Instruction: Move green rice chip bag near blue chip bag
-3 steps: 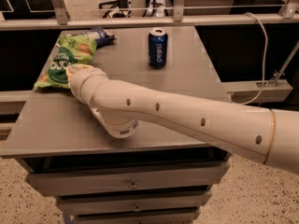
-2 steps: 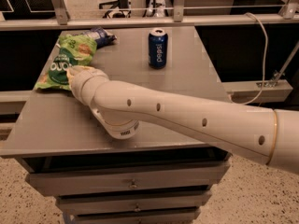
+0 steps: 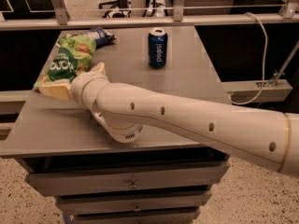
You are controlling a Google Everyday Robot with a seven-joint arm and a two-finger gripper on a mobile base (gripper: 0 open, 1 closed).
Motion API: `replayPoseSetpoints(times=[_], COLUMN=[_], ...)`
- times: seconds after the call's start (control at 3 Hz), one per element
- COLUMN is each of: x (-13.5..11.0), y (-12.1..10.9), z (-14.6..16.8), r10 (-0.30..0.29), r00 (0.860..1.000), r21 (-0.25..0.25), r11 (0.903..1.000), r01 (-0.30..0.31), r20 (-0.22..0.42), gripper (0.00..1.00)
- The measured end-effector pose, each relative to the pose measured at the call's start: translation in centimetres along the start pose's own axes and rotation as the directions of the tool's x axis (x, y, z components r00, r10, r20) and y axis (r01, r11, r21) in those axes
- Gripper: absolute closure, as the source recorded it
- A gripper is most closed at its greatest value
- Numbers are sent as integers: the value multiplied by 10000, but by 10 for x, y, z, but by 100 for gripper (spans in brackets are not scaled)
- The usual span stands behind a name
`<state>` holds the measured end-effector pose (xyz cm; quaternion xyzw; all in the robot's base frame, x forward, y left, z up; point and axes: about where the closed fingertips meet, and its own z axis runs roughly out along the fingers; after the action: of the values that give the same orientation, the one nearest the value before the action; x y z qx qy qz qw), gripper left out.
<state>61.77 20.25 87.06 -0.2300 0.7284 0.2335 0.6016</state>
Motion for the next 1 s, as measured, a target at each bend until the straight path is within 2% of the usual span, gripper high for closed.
replayPoseSetpoints(times=[0.33, 0.67, 1.0], x=[5, 19, 18], y=[-2, 13, -11], z=[-31, -70, -95], r10=[-45, -247, -260], r00=[9999, 9993, 9995], r21=[-48, -446, 43], r11=[10000, 9987, 9997], r01=[44, 235, 261], r20=[-165, -274, -170], gripper=[0, 0, 0])
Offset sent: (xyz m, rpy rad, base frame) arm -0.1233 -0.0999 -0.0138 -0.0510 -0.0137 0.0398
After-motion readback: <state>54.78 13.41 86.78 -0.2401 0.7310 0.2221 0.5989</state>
